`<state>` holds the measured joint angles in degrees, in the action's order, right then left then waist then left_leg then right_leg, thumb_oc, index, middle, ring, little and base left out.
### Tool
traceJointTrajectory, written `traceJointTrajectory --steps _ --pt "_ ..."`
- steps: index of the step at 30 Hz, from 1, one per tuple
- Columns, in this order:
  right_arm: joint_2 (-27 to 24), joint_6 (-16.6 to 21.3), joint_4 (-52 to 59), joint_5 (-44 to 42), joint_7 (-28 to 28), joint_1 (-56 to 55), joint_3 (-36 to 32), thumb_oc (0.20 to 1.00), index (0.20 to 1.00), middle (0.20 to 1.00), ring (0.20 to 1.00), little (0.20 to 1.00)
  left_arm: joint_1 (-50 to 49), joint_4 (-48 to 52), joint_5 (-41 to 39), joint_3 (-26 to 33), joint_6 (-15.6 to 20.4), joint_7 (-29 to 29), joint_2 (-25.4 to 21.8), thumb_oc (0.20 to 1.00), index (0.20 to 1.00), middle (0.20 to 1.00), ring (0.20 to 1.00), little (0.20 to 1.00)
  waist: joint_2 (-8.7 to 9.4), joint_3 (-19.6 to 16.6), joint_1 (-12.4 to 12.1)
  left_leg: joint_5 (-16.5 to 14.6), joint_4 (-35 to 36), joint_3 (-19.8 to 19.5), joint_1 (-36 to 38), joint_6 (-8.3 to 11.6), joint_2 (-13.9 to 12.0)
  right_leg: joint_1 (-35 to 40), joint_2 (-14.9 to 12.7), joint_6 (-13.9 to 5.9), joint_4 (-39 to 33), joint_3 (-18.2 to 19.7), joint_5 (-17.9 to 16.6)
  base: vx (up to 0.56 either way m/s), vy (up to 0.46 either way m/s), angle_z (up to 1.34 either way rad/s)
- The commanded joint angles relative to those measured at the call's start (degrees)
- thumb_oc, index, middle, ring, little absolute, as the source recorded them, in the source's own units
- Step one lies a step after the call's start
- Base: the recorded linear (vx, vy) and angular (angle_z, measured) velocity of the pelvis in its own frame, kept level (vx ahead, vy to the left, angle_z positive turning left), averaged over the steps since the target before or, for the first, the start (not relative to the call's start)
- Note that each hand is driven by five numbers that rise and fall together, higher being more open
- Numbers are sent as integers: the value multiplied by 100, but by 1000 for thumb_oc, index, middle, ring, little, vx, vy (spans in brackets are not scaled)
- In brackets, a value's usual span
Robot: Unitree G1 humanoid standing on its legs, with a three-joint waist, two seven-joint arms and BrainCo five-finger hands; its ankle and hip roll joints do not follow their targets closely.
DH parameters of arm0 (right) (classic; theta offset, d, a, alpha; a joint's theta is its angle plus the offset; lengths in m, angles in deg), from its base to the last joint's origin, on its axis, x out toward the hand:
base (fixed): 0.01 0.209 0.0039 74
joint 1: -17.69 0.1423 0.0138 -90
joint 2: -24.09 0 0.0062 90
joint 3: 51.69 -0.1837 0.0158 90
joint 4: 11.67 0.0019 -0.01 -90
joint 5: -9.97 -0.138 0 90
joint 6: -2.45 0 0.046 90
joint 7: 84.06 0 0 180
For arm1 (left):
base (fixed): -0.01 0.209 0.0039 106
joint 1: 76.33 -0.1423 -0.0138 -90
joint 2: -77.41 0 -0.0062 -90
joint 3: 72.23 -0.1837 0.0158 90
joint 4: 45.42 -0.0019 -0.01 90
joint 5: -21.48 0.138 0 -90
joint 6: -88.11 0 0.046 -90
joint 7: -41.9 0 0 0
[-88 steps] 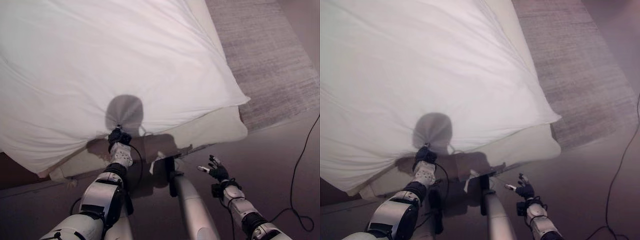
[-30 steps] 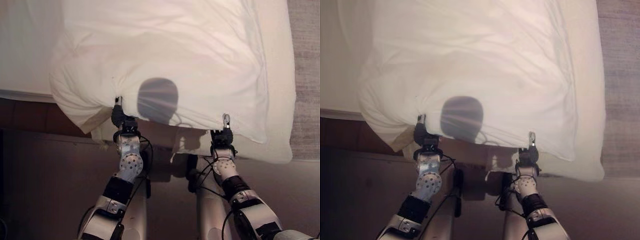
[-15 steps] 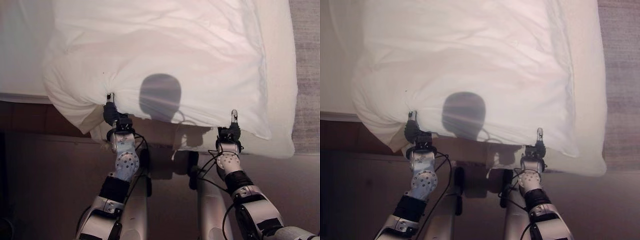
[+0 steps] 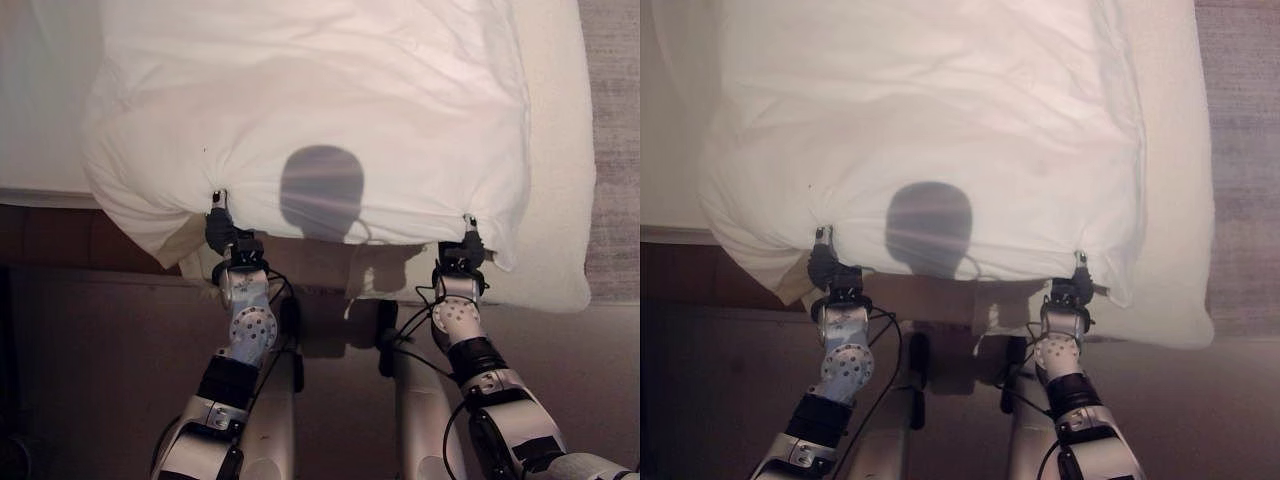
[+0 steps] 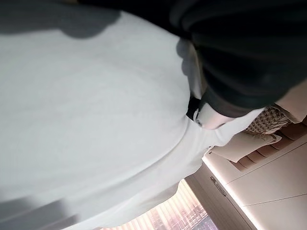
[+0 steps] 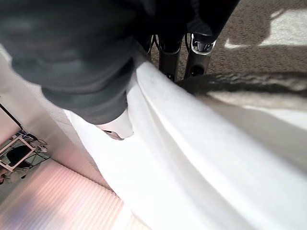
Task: Make the bed
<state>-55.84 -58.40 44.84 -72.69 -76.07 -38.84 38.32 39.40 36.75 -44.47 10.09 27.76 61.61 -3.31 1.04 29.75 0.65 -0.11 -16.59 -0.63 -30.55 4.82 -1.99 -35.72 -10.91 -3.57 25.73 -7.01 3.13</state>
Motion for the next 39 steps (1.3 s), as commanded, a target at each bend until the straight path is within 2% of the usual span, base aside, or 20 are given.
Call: traceJointTrajectory --steps 1,11,17,18,20,22,23,24,26,28,30,31,32,33,34,35,36,37,38,39 --pt "-153 619 609 -7 -156 -542 -532 200 200 200 200 200 -154 363 19 629 598 -246 -112 200 200 200 200 200 -175 -667 -9 -136 -209 165 -247 -219 170 201 58 -313 -593 -84 -348 0 0 0" --pt "-17 607 1006 -81 -360 -1290 -457 200 200 200 200 200 -259 -219 -329 694 458 -398 -49 200 200 200 200 200 -155 -689 124 -82 -131 196 -97 -174 117 275 119 -294 -589 -24 -298 6 -17 -2" --pt "-273 394 1134 536 -151 -1732 -367 200 200 200 200 200 -457 -325 -271 806 336 -439 -85 200 200 200 200 200 -169 -728 127 99 27 117 184 -2 49 521 202 -176 -457 -100 -93 13 -126 -3" --pt "-326 341 1095 733 -96 -1824 -314 200 200 200 200 200 -509 -322 -240 799 291 -482 -79 200 200 200 200 200 -147 -726 92 208 -30 42 208 106 0 650 250 -91 -398 -188 31 -3 -208 7" --pt "-367 272 1084 829 -77 -1860 -305 200 200 200 200 200 -573 -313 -180 806 275 -495 -86 200 200 200 200 200 -133 -689 86 230 -132 -32 218 146 -14 727 272 -57 -384 -226 78 -19 -125 26" --pt "-449 219 1004 990 -65 -1819 -266 200 200 200 200 200 -616 -239 -134 824 259 -545 -22 200 200 200 200 200 -52 -595 -52 304 -552 -446 223 253 131 781 316 -8 -332 -175 54 -40 -43 27" --pt "-496 164 976 1108 -30 -1792 -212 200 200 200 200 200 -662 -191 -112 852 254 -557 11 200 200 200 200 200 3 -597 -113 228 -580 -693 304 223 162 777 331 -17 -305 -107 38 0 0 0" --pt "-571 131 961 1181 -36 -1765 -174 200 200 200 200 200 -722 -121 -74 892 267 -568 22 200 200 200 200 200 50 -599 -125 110 -497 -846 394 149 46 742 344 -28 -242 -32 57 -15 32 -30" --pt "-555 84 921 1151 -114 -1757 -116 200 200 200 200 200 -759 -41 28 855 293 -572 -16 200 200 200 200 200 115 -594 -122 173 -206 -1044 540 135 -339 742 347 -80 -186 98 79 -1 119 -25" --pt "-597 49 853 1143 -143 -1771 -39 200 200 200 200 200 -755 98 30 817 360 -632 -96 200 200 200 200 200 121 -596 -161 414 530 -1218 909 159 -771 789 327 -169 -161 198 96 2 260 -18" --pt "-588 41 793 1176 -124 -1812 -44 200 200 200 200 200 -713 157 65 744 374 -658 -177 200 200 200 200 200 96 -596 -172 718 1089 -1104 1040 191 -1108 824 139 -321 -200 234 51 -44 441 -12" --pt "-618 -17 820 1207 -100 -1854 -7 200 200 200 200 200 -718 139 98 702 352 -708 -253 200 200 200 200 200 73 -609 -171 679 1114 -1014 1065 165 -1099 813 26 -396 -266 254 -42 -48 548 2" --pt "-575 -20 816 1262 -85 -1883 30 200 200 200 200 200 -680 45 107 646 344 -723 -311 200 200 200 200 200 88 -591 -149 479 875 -864 998 151 -1020 889 -152 -501 -353 265 -161 -50 715 10" --pt "-447 -23 877 1297 39 -1942 106 200 200 200 200 200 -598 -51 192 465 334 -762 -407 200 200 200 200 200 162 -549 -90 -29 -113 -653 591 139 -536 1196 -540 -639 -1004 436 -668 -30 801 26" --pt "-378 -45 933 1262 17 -1958 96 200 200 200 200 200 -512 -50 167 350 304 -820 -466 200 200 200 200 200 130 -554 -17 -296 -651 -627 314 88 -216 1374 -680 -704 -1459 561 -1051 -18 612 45" --pt "-376 -45 935 1263 18 -1956 94 200 200 200 200 200 -507 -53 164 350 305 -824 -469 200 200 200 200 200 132 -569 -6 -288 -677 -634 269 77 -197 1365 -695 -715 -1492 553 -1083 35 498 73" --pt "-337 -126 860 1350 58 -1933 154 200 200 200 200 200 -564 -66 180 361 284 -848 -521 200 200 200 200 200 128 -638 9 -492 -814 -585 223 -8 -48 1442 -764 -704 -1777 652 -1214 148 688 66" --pt "-278 -183 969 1344 -13 -2048 91 200 200 200 200 200 -627 6 306 413 306 -902 -597 200 200 200 200 200 87 -748 17 -759 -1148 -450 86 -191 242 1738 -1020 -685 -2264 803 -1511 149 684 48" --pt "-276 -183 971 1344 -13 -2049 92 200 200 200 200 200 -628 7 306 414 306 -902 -598 200 200 200 200 200 98 -767 28 -739 -1148 -448 55 -200 264 1718 -1041 -695 -2278 803 -1532 230 752 11" --pt "-237 -233 904 1363 -87 -2147 83 200 200 200 200 200 -723 19 304 394 287 -946 -682 200 200 200 200 200 88 -841 46 -904 -1260 -439 72 -346 449 1838 -1057 -623 -2351 917 -1660 109 324 3"
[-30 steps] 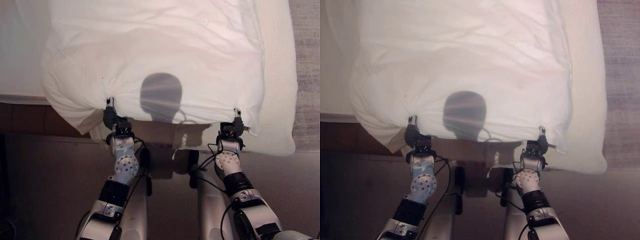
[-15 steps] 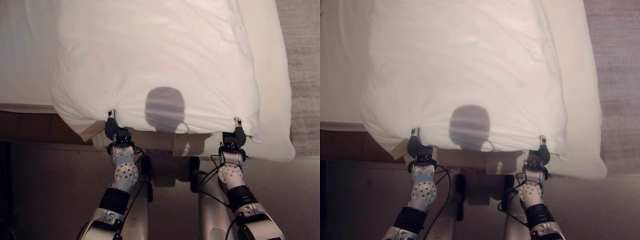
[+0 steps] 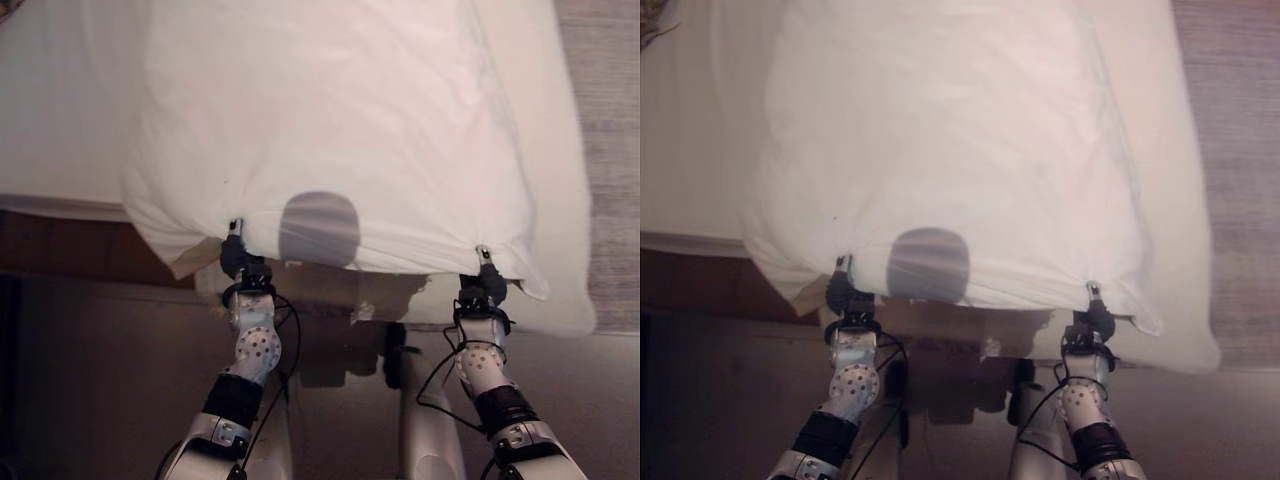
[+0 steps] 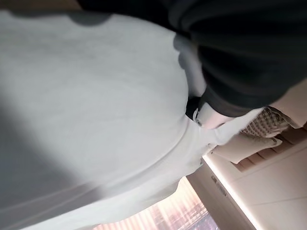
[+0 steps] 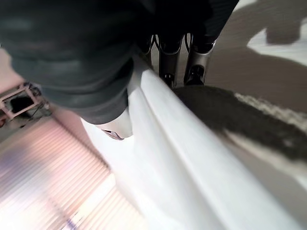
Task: Make the bed
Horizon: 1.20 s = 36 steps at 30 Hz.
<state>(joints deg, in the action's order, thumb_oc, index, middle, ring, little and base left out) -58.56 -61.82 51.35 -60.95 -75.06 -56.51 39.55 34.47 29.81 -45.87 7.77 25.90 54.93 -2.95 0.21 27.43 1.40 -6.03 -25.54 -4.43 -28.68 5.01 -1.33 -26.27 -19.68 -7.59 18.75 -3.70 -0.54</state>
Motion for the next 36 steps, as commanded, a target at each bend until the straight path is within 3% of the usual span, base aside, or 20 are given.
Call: traceJointTrajectory --steps 1,3,5,8,9,10,13,17,18,21,27,29,31,33,36 --pt "37 109 251 186 -193 -381 -38 200 200 200 200 200 -233 714 443 627 474 -280 -721 200 200 200 200 200 185 -635 -15 -288 -361 -57 -148 -375 407 869 -205 -231 -1665 585 -1313 135 453 29" --pt "55 48 303 286 -225 -392 -10 200 200 200 200 200 -389 791 502 728 409 -310 -778 200 200 200 200 200 200 -651 -59 -301 -221 36 -4 -500 417 597 31 -93 -1200 347 -1043 34 359 31" --pt "37 41 439 323 -254 -364 44 200 200 200 200 200 -595 903 606 850 288 -255 -774 200 200 200 200 200 220 -579 -97 -164 203 264 259 -563 495 105 754 115 -118 -244 -396 -25 435 -64" --pt "-20 81 471 300 -297 -491 21 200 200 200 200 200 -618 964 656 742 189 -275 -659 200 200 200 200 200 304 -575 -2 68 794 278 538 -601 761 -36 1551 225 288 -112 121 -3 215 -37" --pt "-19 81 473 300 -296 -491 20 200 200 200 200 200 -616 965 658 741 189 -273 -659 200 200 200 200 200 311 -582 -3 96 822 281 536 -601 767 -47 1545 225 280 -107 106 26 145 8" --pt "-69 114 518 295 -301 -580 8 200 200 200 200 200 -686 1022 751 663 140 -291 -629 200 200 200 200 200 327 -556 16 186 1066 293 667 -596 857 10 1820 294 140 -35 216 -9 98 -2" --pt "-172 85 517 442 -198 -633 129 200 200 200 200 200 -821 1055 626 664 112 -291 -499 200 200 200 200 200 316 -509 -43 274 1152 526 665 -645 821 162 1781 302 -241 -19 126 -21 33 -22" --pt "-173 84 520 444 -196 -635 129 200 200 200 200 200 -823 1054 622 664 112 -295 -497 200 200 200 200 200 316 -508 -51 273 1154 534 669 -645 818 164 1784 302 -244 -11 123 4 -41 -27" --pt "-247 57 395 475 -134 -650 109 200 200 200 200 200 -973 967 405 649 70 -316 -346 200 200 200 200 200 132 -583 -67 334 1212 622 744 -601 722 326 1845 323 -472 73 147 30 -156 -1" --pt "-281 31 412 497 -101 -697 72 200 200 200 200 200 -1004 981 360 624 45 -351 -322 200 200 200 200 200 69 -682 -47 390 1245 605 745 -544 697 376 1876 353 -550 58 172 32 -157 -13" --pt "-410 -5 323 486 -89 -636 86 200 200 200 200 200 -1098 1003 189 554 16 -450 -136 200 200 200 200 200 -14 -503 -95 422 253 416 548 -291 729 519 1768 490 -191 -43 380 -7 -82 16" --pt "-421 -13 316 484 -103 -602 85 200 200 200 200 200 -1192 1066 188 620 -20 -456 -95 200 200 200 200 200 41 -515 -139 283 143 296 549 -322 469 517 1690 485 -79 46 448 14 27 12" --pt "-437 -13 337 499 -106 -556 123 200 200 200 200 200 -1227 1148 219 669 7 -444 -126 200 200 200 200 200 118 -595 -207 353 369 -162 542 -334 191 476 1607 455 -57 169 473 38 93 7" --pt "-408 55 324 438 -92 -535 101 200 200 200 200 200 -1202 1174 262 749 68 -391 -180 200 200 200 200 200 131 -613 -260 700 965 -814 688 -257 -124 399 1619 443 162 310 580 54 155 -15" --pt "-393 127 242 390 -24 -484 68 200 200 200 200 200 -1140 1163 260 729 138 -367 -270 200 200 200 200 200 79 -670 -279 1206 1813 -1072 836 -84 -666 315 1486 371 428 311 751 46 296 -12"
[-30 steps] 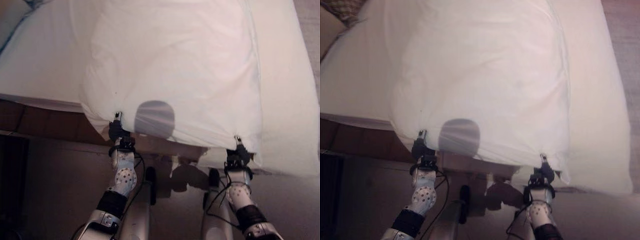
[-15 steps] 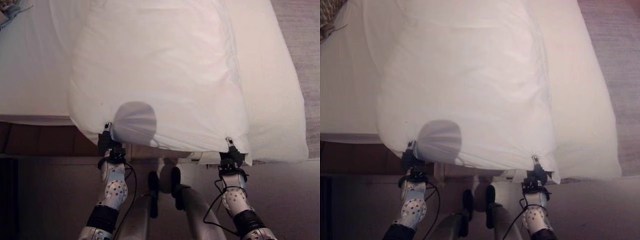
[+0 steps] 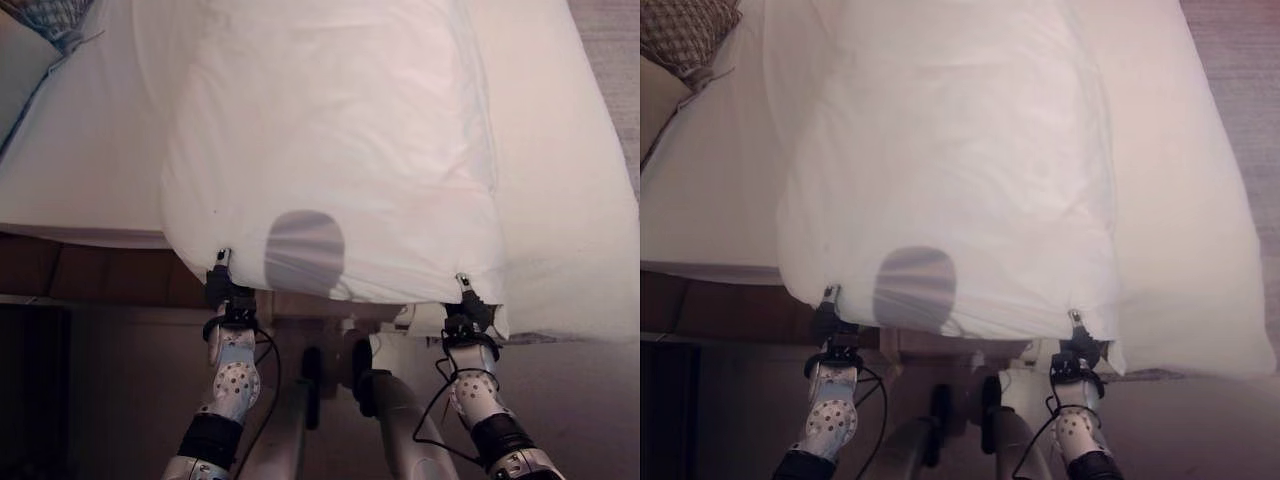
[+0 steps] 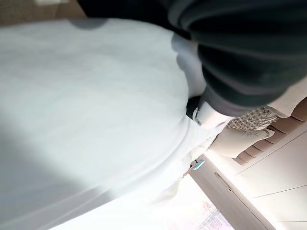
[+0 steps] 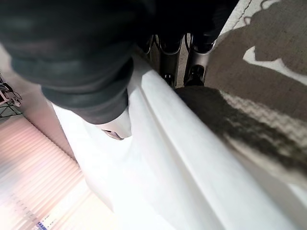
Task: Make the bed
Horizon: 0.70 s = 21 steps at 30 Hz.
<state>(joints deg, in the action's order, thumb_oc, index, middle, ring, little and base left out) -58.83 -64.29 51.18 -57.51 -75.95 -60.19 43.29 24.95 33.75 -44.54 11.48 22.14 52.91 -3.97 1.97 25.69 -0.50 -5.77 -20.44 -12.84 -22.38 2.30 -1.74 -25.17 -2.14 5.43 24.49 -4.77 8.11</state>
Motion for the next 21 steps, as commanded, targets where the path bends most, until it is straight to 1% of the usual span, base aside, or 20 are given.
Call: traceJointTrajectory --steps 1,2,3,4,5,6,7,8,9,10,12,13,14,15,17,18,19,20,21 --pt "-342 414 275 49 128 -120 -345 200 200 200 200 200 -142 709 123 292 528 -143 -178 200 200 200 200 200 -134 -509 -66 1296 1530 -5 260 221 -746 265 -423 -997 -160 351 -121 36 300 17" --pt "-342 414 275 50 128 -120 -345 200 200 200 200 200 -142 708 122 292 528 -143 -177 200 200 200 200 200 -135 -513 -66 1298 1532 -6 256 222 -747 261 -422 -996 -162 350 -123 44 708 22" --pt "-238 395 315 121 204 -67 -367 200 200 200 200 200 -22 610 83 131 543 -227 -301 200 200 200 200 200 -141 -542 -65 941 1185 76 171 243 -484 437 -849 -1275 -627 453 -540 25 548 19" --pt "-234 394 318 124 207 -68 -369 200 200 200 200 200 -20 606 80 129 544 -230 -304 200 200 200 200 200 -140 -546 -59 926 1146 70 145 232 -470 447 -859 -1286 -657 446 -557 100 1003 27" --pt "-239 349 510 274 261 -112 -391 200 200 200 200 200 70 586 65 -36 516 -312 -416 200 200 200 200 200 -141 -564 74 456 450 418 -52 152 -24 735 -1380 -1429 -1143 507 -1142 72 475 41" --pt "-235 347 517 281 269 -113 -392 200 200 200 200 200 73 583 62 -36 517 -315 -419 200 200 200 200 200 -141 -582 83 451 411 411 -98 140 -7 728 -1392 -1442 -1172 499 -1166 135 753 46" --pt "-185 339 573 258 226 -132 -400 200 200 200 200 200 84 514 25 -25 542 -327 -472 200 200 200 200 200 -152 -601 125 184 133 574 -127 80 199 858 -1643 -1503 -1620 560 -1686 95 500 59" --pt "-195 291 608 341 243 -149 -347 200 200 200 200 200 11 600 37 -4 548 -371 -515 200 200 200 200 200 -157 -635 112 80 51 698 -136 -23 316 875 -1807 -1486 -1880 515 -1999 134 730 33" --pt "-148 275 617 373 231 -103 -327 200 200 200 200 200 -74 630 95 99 530 -358 -552 200 200 200 200 200 -181 -650 52 -28 28 880 -117 -91 402 862 -2032 -1537 -2189 310 -2514 105 638 4" --pt "-125 212 689 455 176 -116 -295 200 200 200 200 200 -207 712 157 197 507 -378 -601 200 200 200 200 200 -206 -657 -12 -75 55 1018 -71 -139 396 885 -2057 -1532 -2353 -2 -2594 68 440 -80" --pt "-123 212 691 457 177 -116 -293 200 200 200 200 200 -209 714 159 199 506 -376 -603 200 200 200 200 200 -192 -677 2 -51 69 1016 -92 -146 419 868 -2078 -1539 -2364 -6 -2608 21 157 -102" --pt "-132 180 682 490 152 -124 -256 200 200 200 200 200 -273 725 205 247 494 -366 -609 200 200 200 200 200 -205 -695 -24 -29 120 1066 -64 -171 421 888 -1990 -1493 -2405 -177 -2400 -34 551 -47" --pt "-206 163 608 531 126 -100 -196 200 200 200 200 200 -239 770 281 390 469 -233 -574 200 200 200 200 200 -126 -656 7 125 651 1256 151 -244 583 611 -945 -1263 -1999 -102 -1454 -38 551 -23" --pt "-206 164 606 530 125 -96 -196 200 200 200 200 200 -237 772 284 393 468 -229 -574 200 200 200 200 200 -113 -670 6 150 676 1265 140 -246 593 576 -957 -1263 -1980 -89 -1451 -51 440 -24" --pt "-205 164 606 530 125 -96 -195 200 200 200 200 200 -238 772 285 393 468 -229 -575 200 200 200 200 200 -109 -677 4 154 681 1268 134 -246 596 564 -959 -1264 -1975 -85 -1449 -38 91 -53" --pt "-224 188 682 565 109 -185 -172 200 200 200 200 200 -337 710 474 454 365 -111 -502 200 200 200 200 200 4 -613 47 317 1012 1394 340 -260 771 494 -140 -1085 -1642 -35 -1034 -81 185 -37" --pt "-260 215 690 557 113 -217 -191 200 200 200 200 200 -387 728 474 425 340 -124 -484 200 200 200 200 200 -3 -603 62 335 1061 1391 375 -263 794 478 -16 -1055 -1596 110 -983 -80 184 -6" --pt "-261 215 691 556 112 -220 -191 200 200 200 200 200 -390 730 475 424 339 -124 -482 200 200 200 200 200 -3 -603 55 334 1066 1398 381 -263 793 477 -14 -1054 -1589 117 -979 -9 -1 -4" --pt "-313 242 726 585 125 -261 -195 200 200 200 200 200 -377 686 467 419 333 -111 -457 200 200 200 200 200 -33 -604 90 339 1079 1384 406 -282 811 429 119 -1029 -1503 349 -953 0 0 0"
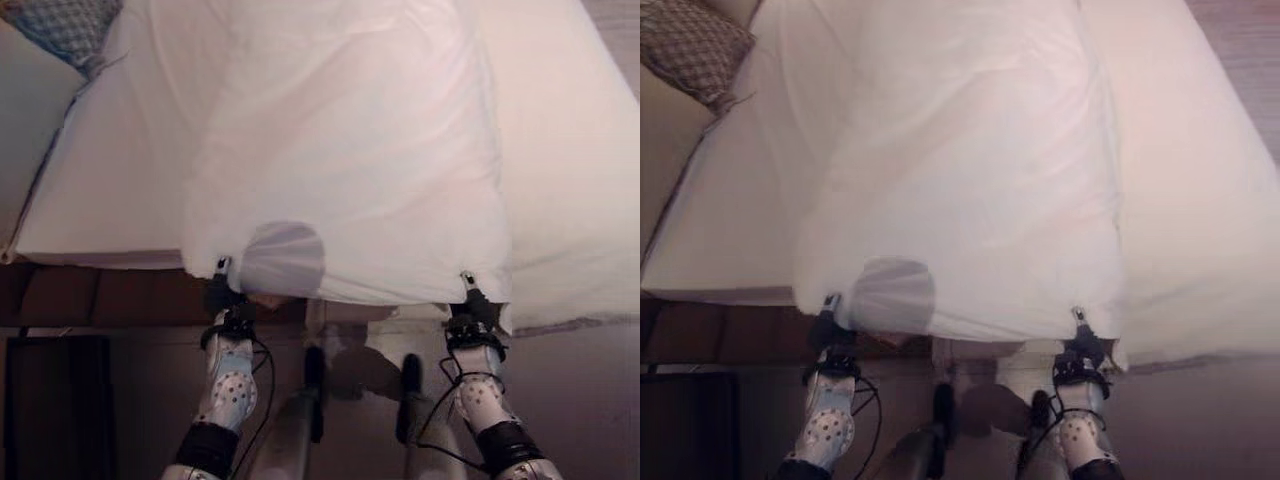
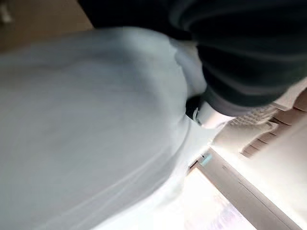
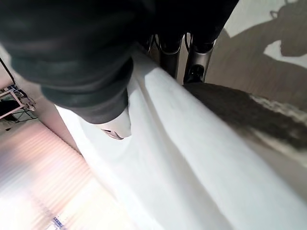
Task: Make the bed
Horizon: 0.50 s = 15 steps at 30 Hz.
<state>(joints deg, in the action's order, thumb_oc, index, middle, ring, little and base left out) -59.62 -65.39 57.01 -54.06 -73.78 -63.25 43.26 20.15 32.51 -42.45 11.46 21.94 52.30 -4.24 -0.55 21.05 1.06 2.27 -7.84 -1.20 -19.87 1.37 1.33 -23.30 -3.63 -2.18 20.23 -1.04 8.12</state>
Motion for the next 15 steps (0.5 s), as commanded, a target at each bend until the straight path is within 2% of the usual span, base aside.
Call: traceJointTrajectory --steps 1,3,8,9,10,11,13,14,15 --pt "-314 357 218 298 -66 -41 -229 200 200 200 200 200 106 764 246 390 340 -76 -372 200 200 200 200 200 161 -125 -40 -482 -252 231 164 -201 519 251 323 -236 -1018 278 -910 10 -6 -3" --pt "-358 362 163 332 -56 -65 -241 200 200 200 200 200 86 750 231 383 356 -103 -357 200 200 200 200 200 124 -126 -38 -508 -282 269 180 -207 499 206 385 -226 -972 345 -930 11 -18 -7" --pt "-583 284 254 809 139 -328 -463 200 200 200 200 200 -189 646 184 363 201 -138 -180 200 200 200 200 200 -46 -231 30 -537 -472 361 152 -156 418 325 322 -209 -1092 157 -885 47 -116 -1" --pt "-621 306 240 842 139 -348 -536 200 200 200 200 200 -167 615 160 324 203 -168 -159 200 200 200 200 200 -67 -198 70 -553 -735 383 71 -90 403 352 298 -178 -1041 107 -825 11 -103 11" --pt "-665 330 249 897 183 -356 -569 200 200 200 200 200 -138 589 136 266 200 -199 -153 200 200 200 200 200 -75 -124 94 -437 -1084 386 -64 26 404 369 273 -138 -982 52 -795 -32 -106 32" --pt "-714 363 200 941 239 -311 -643 200 200 200 200 200 -57 571 133 195 207 -191 -131 200 200 200 200 200 -75 -19 83 -172 -1488 282 -308 263 430 350 253 -96 -871 -33 -768 -42 -67 41" --pt "-710 364 186 951 266 -279 -649 200 200 200 200 200 -39 588 128 218 216 -168 -113 200 200 200 200 200 -43 -38 93 -229 -1610 219 -373 244 433 313 239 -88 -808 -44 -757 2 -35 46" --pt "-688 404 154 926 327 -199 -651 200 200 200 200 200 -26 619 100 278 239 -129 -83 200 200 200 200 200 13 -79 112 -371 -1453 227 -327 128 129 260 203 -107 -726 -10 -702 36 -17 27" --pt "-687 405 152 925 327 -197 -650 200 200 200 200 200 -26 620 101 279 239 -127 -83 200 200 200 200 200 14 -73 108 -378 -1456 231 -320 129 126 263 206 -106 -719 -6 -696 54 14 3"
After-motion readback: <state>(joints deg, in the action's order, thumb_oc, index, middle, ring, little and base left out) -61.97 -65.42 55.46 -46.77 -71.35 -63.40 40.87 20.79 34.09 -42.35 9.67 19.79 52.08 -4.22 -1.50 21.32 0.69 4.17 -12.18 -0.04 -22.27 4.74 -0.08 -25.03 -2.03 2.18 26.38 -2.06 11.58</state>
